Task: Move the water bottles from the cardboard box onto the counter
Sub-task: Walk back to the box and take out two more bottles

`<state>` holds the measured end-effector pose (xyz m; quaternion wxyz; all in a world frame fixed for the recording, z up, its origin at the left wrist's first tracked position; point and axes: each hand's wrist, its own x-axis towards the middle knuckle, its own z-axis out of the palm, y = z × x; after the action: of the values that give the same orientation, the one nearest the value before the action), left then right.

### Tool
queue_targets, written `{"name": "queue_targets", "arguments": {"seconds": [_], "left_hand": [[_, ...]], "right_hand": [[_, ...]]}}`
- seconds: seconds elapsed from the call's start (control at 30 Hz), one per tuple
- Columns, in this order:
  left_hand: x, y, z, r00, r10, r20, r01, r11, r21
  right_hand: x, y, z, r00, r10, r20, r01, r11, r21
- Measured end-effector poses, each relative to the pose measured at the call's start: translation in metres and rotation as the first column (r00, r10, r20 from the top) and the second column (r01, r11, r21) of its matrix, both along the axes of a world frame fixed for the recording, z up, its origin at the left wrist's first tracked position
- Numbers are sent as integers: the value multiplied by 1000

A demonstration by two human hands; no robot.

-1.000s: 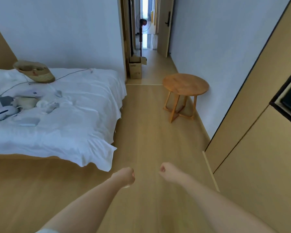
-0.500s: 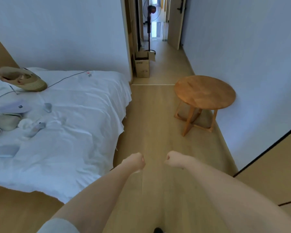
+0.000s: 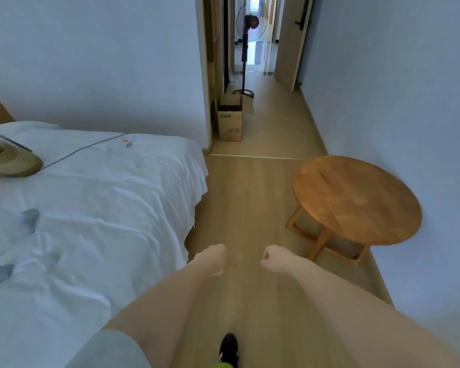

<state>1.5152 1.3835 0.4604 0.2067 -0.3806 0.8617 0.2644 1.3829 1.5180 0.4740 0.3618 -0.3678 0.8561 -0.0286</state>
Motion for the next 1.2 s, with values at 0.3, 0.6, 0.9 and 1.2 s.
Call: {"name": "queue_targets", "arguments": {"seconds": [0.3,0.6,0.9,1.2], "left_hand": [[-202,-147,23,996,-87,11,87,996,19],[-413,-297,-1,994,-106,22,105,994,30],[-588,-443,43,992,-124,21,126,982,-140],[-744,-624,27,984,-139,109,156,974,-162]], "right_hand": [[-183,-144,26,990,-139,-30,136,986,-95],[-400,-276,4,987,-153,-54,149,987,-63],[-592,-442,34,980,-81,-184,64,993,-96],[-753,-611,-4,987,-84,-141,82,996,-23]]}}
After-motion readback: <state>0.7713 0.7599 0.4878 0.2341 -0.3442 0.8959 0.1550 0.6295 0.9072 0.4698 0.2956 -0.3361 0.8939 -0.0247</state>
